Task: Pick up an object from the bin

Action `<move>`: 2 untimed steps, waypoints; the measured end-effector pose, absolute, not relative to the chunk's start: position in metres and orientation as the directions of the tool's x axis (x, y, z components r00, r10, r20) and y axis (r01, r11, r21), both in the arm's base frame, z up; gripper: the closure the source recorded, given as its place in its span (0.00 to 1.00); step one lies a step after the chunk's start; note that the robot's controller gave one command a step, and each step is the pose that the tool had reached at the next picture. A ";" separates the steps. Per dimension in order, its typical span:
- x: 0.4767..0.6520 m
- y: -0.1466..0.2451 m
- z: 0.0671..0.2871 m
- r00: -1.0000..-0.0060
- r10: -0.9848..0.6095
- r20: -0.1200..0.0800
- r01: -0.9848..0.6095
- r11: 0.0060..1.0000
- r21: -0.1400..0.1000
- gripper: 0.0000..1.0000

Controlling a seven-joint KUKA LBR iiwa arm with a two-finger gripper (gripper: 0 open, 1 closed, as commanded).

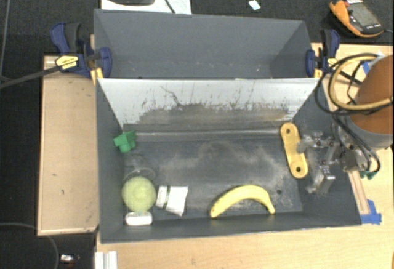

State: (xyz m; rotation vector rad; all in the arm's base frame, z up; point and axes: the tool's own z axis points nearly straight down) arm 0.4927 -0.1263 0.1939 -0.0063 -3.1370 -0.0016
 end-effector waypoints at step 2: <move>0.493 -0.072 0.134 -0.992 -0.123 -0.006 -0.123 0.992 -0.001 0.00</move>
Offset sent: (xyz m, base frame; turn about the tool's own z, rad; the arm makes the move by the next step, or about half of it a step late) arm -0.0034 0.1068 -0.1239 -0.2437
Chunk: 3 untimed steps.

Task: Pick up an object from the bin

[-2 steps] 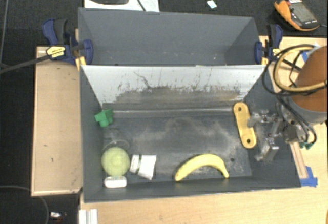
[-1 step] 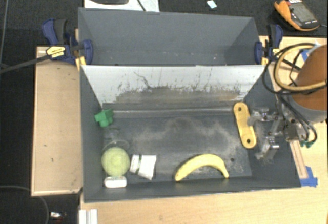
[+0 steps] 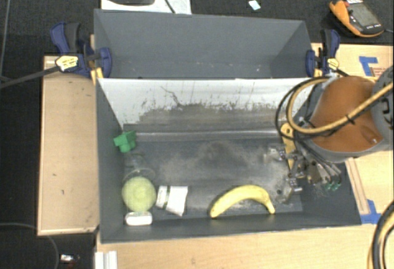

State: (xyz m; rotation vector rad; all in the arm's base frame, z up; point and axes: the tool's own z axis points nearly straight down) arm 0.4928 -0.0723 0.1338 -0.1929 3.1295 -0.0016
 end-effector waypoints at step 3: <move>0.482 -0.011 0.070 -0.986 -0.168 -0.019 -0.168 0.986 -0.006 0.00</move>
Offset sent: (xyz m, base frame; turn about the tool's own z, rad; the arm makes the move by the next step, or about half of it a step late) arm -0.0151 0.0711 -0.0338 -0.1459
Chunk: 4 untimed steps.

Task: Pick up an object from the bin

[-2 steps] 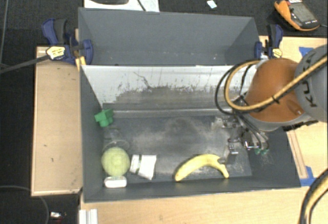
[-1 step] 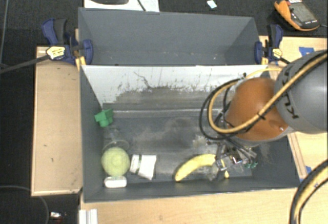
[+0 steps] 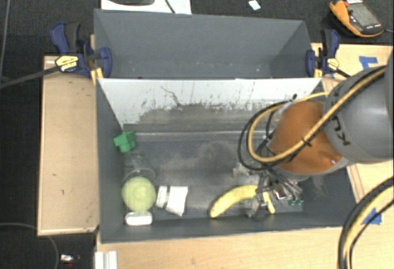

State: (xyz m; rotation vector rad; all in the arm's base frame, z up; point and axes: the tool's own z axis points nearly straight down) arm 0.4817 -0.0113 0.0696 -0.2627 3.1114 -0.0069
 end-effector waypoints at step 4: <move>0.480 0.002 0.142 -0.920 -0.393 0.001 -0.393 0.920 0.004 1.00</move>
Offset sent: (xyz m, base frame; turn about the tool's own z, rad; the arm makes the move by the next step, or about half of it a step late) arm 0.0000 0.0000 0.0000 0.0000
